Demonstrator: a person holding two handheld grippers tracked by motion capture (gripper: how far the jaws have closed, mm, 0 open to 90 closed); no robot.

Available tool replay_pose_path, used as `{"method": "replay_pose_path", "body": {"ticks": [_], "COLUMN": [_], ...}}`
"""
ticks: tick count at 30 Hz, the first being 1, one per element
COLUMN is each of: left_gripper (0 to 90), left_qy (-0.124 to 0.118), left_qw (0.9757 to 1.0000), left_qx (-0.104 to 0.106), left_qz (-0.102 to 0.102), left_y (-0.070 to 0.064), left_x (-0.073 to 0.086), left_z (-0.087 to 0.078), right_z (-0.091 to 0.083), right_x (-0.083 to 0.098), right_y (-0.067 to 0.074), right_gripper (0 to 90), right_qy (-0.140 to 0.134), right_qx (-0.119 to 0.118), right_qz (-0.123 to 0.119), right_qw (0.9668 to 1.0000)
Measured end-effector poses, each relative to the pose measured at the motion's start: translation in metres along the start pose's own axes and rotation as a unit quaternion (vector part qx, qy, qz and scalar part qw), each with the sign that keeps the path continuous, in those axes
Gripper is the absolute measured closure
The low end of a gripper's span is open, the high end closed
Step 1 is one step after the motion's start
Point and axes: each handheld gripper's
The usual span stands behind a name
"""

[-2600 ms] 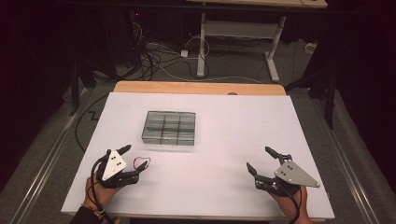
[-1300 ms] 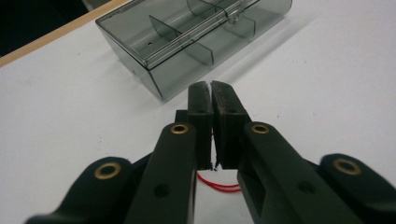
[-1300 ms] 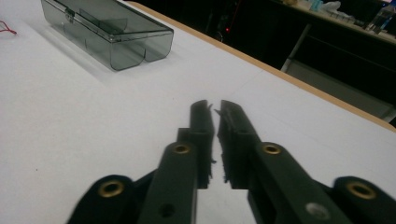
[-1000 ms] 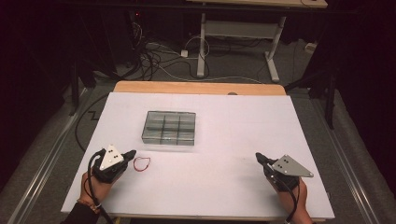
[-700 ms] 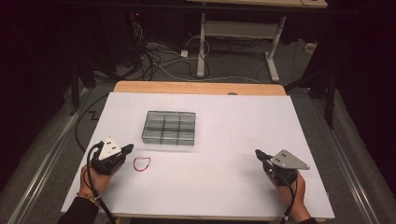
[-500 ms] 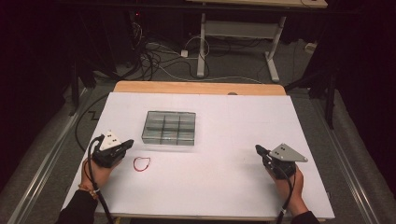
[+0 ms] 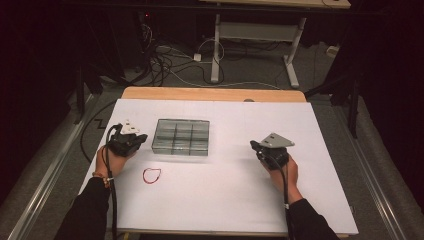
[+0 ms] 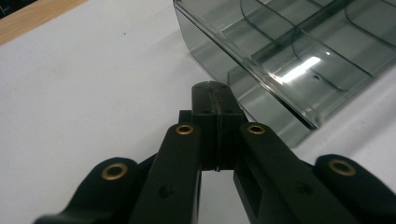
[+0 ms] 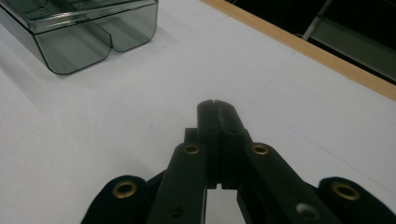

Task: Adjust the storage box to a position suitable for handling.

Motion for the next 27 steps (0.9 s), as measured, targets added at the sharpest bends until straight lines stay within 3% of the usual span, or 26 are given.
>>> {"method": "replay_pose_path", "body": {"ticks": [3, 6, 7, 9, 14, 21, 27], "left_gripper": [87.8, 87.8, 87.8, 87.8, 87.8, 87.9, 88.0], "left_qy": [0.017, 0.019, 0.023, 0.034, 0.028, 0.037, 0.035], "left_qw": [0.9998, 0.9998, 0.9997, 0.9994, 0.9993, 0.9991, 0.9993], "left_qx": [0.0, 0.004, 0.001, -0.002, 0.019, 0.012, 0.009], "left_qz": [0.005, 0.001, 0.003, 0.002, -0.015, -0.015, -0.012], "left_y": [-0.001, 0.0, -0.001, -0.002, 0.0, -0.002, -0.004], "left_x": [-0.007, -0.01, -0.011, -0.01, -0.008, -0.007, -0.009], "left_z": [0.012, 0.018, 0.021, 0.03, 0.035, 0.042, 0.045], "right_z": [0.02, 0.04, 0.04, 0.057, 0.08, 0.101, 0.106], "right_x": [-0.012, -0.024, -0.024, -0.037, -0.056, -0.067, -0.068], "right_y": [0.007, 0.018, 0.018, 0.03, 0.047, 0.056, 0.056], "right_gripper": [90.0, 90.0, 90.0, 90.0, 90.0, 90.0, 90.0], "right_qy": [0.015, 0.025, 0.025, 0.032, 0.041, 0.054, 0.063], "right_qx": [-0.019, -0.038, -0.038, -0.049, -0.064, -0.071, -0.069], "right_qz": [-0.017, -0.024, -0.024, -0.038, -0.046, -0.047, -0.035], "right_qw": [0.9996, 0.9987, 0.9987, 0.9976, 0.996, 0.9949, 0.995]}}
Point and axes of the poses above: each handheld gripper's, and its own axes: z roughly forward along the jaws, x roughly out of its underside, y roughly to its left, and after that the axes turned 10 degrees about -z, right-handed
